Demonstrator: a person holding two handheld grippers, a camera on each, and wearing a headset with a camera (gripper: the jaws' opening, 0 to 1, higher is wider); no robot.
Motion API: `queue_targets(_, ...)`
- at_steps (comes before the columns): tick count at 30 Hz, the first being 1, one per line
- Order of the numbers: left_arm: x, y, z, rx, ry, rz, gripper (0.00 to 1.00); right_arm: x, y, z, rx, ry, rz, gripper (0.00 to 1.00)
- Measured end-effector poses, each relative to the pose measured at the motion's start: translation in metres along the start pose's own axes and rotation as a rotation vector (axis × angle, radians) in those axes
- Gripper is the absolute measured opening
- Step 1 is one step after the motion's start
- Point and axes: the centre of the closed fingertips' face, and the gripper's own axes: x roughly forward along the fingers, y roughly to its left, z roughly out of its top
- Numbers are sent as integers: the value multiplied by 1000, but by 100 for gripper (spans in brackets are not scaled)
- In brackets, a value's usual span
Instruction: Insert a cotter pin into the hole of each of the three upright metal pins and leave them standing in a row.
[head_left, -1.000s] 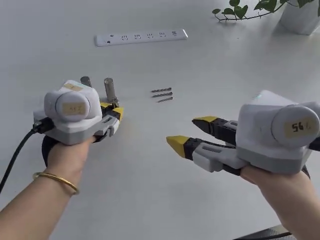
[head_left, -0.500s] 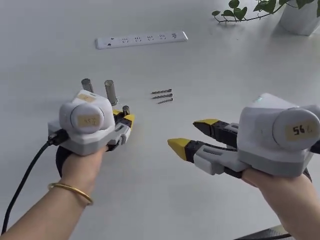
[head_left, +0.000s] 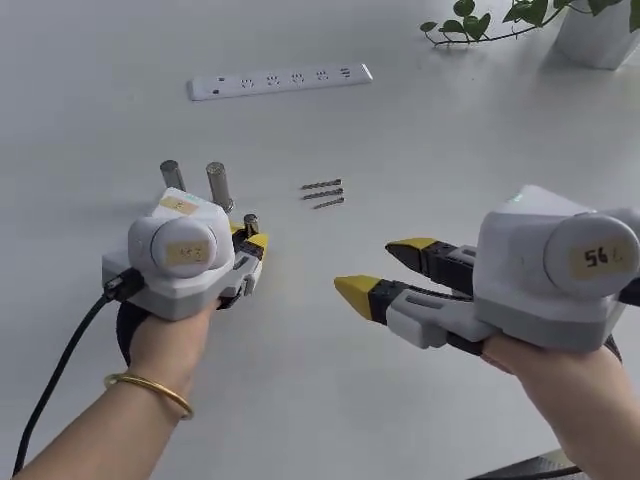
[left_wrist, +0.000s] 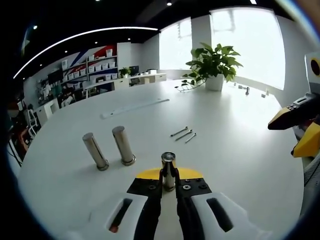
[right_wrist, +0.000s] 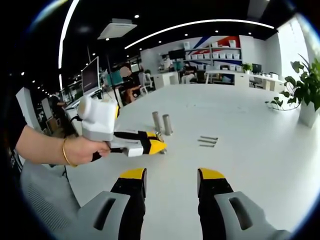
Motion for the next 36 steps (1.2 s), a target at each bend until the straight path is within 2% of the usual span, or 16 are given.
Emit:
queue_targets(9, -2, 3, 1, -4, -3, 11, 19, -1, -3, 2, 5, -1, -4, 38)
queue_targets(13, -8, 3, 5, -14, -10, 3, 27, 0, -7, 8, -43, 8, 6, 38)
queue_targets(17, -18, 1, 12, -53, -21, -18, 33, 6, -13, 10, -130, 50, 44, 39)
queue_targets(22, -28, 1, 16, -51, -28, -20, 41, 19, -21, 14, -197, 79, 69, 40)
queue_targets(25, -34, 3, 16, -46, -23, -18, 49, 24, -24, 19, -241, 102, 86, 40)
queue_targets(27, -40, 4, 18, -44, -24, -17, 53, 30, -26, 21, -253, 126, 119, 38)
queue_targets(30, -49, 1, 19, -51, -24, -29, 57, 35, -27, 23, -259, 169, 158, 27)
queue_targets(31, -52, 0, 19, -48, -25, -32, 59, 41, -30, 25, -275, 169, 160, 26)
queue_targets(33, -56, -2, 19, -47, -19, -35, 65, 46, -32, 28, -291, 176, 171, 26)
queue_targets(36, -63, -4, 17, -36, -18, -43, 69, 55, -37, 30, -342, 214, 191, 27)
